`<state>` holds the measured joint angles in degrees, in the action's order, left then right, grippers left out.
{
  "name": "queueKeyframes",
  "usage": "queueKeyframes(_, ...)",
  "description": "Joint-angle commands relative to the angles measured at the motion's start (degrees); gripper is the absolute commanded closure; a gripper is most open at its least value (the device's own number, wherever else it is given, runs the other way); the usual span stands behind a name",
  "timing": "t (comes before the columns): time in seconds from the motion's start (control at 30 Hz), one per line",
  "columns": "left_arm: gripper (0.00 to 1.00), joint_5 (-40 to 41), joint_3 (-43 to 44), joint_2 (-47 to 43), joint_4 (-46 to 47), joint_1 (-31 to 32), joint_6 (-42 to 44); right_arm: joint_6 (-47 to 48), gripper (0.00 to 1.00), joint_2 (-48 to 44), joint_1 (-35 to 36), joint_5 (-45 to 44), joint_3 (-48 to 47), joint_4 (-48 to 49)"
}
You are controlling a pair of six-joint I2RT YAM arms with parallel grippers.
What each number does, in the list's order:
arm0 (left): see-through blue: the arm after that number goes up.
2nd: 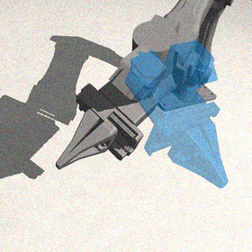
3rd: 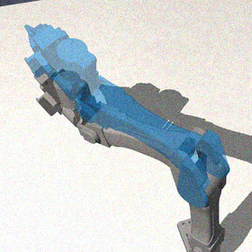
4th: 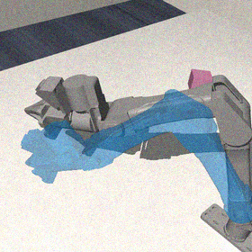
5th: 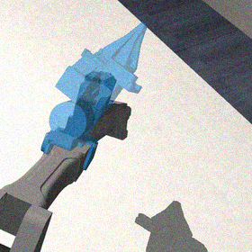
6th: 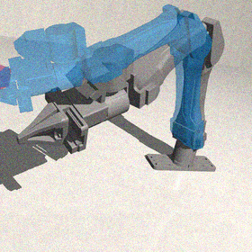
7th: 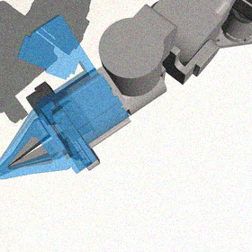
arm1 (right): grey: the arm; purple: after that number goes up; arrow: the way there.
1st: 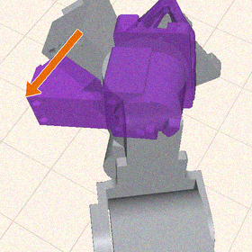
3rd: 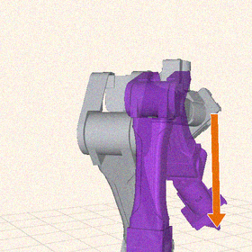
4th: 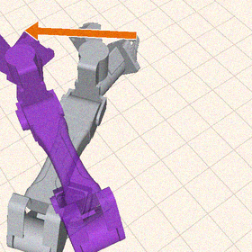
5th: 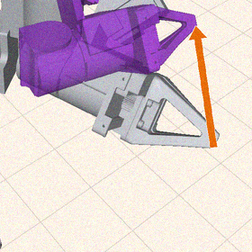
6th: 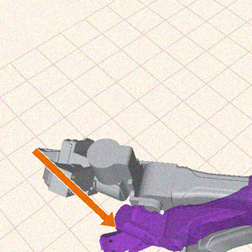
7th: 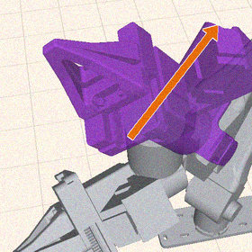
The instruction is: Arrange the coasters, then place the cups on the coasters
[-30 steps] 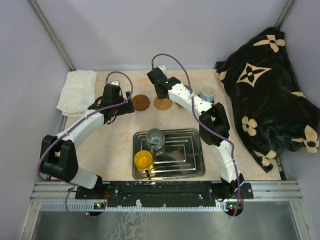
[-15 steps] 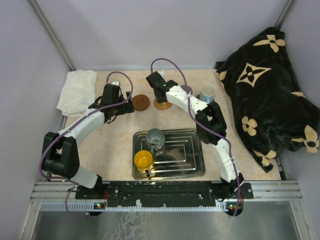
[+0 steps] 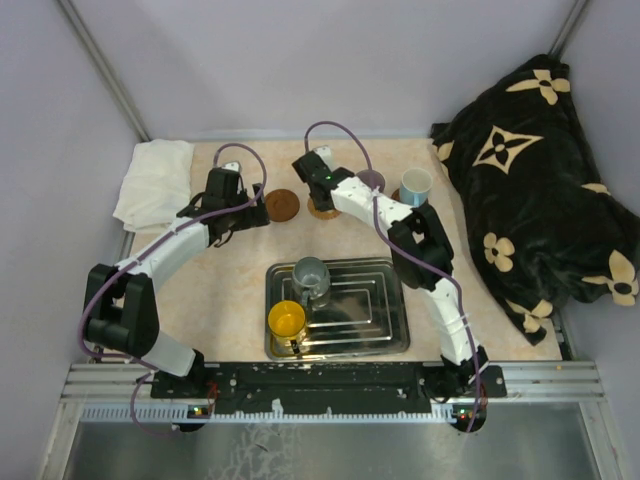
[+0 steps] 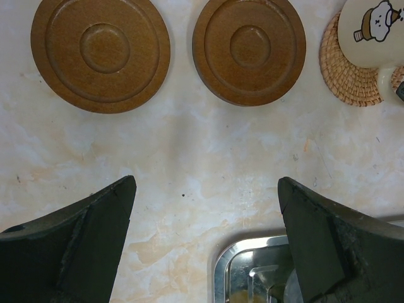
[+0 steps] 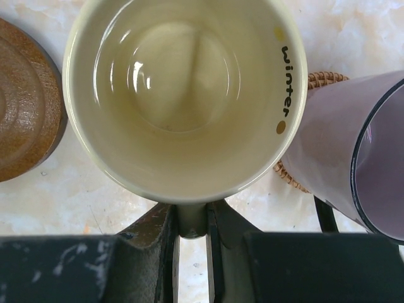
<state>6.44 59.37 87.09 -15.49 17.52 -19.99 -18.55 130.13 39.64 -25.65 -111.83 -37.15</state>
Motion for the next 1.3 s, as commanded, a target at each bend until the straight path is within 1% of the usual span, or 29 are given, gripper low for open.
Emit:
queueKeyframes(0.0,0.00,-0.9,0.6,0.4,-0.1,-0.3,0.6,-1.1,1.00,-5.3,0.4,-3.6,0.3,4.6)
queueKeyframes(0.1,0.00,-1.1,0.3,0.4,0.0,-0.3,0.4,-0.9,1.00,-6.1,0.4,-3.8,0.8,5.8)
queueKeyframes(0.2,0.00,-1.5,0.2,0.4,-0.1,-0.3,0.2,-0.2,1.00,-5.7,0.4,-3.8,-0.8,6.2)
queueKeyframes(0.33,0.00,-1.4,0.1,0.0,-0.2,-0.3,0.2,0.3,1.00,-5.4,0.7,-3.9,-3.9,5.3)
queueKeyframes(0.57,0.00,-1.7,-1.2,-1.2,0.2,-0.3,-0.1,1.1,1.00,-6.2,1.9,-5.3,-6.3,3.7)
queueKeyframes(0.87,0.00,-2.1,-2.3,-2.2,0.2,-0.3,0.0,-2.2,1.00,-7.6,3.2,-7.2,-4.2,1.1)
queueKeyframes(1.03,0.00,-2.5,-2.3,-1.7,0.4,-0.3,0.2,-4.0,1.00,-9.4,3.7,-7.5,-1.1,1.8)
queueKeyframes(1.27,0.00,-3.2,-2.3,-0.9,0.0,-0.3,0.2,-4.7,1.00,-10.3,3.8,-7.7,0.3,1.9)
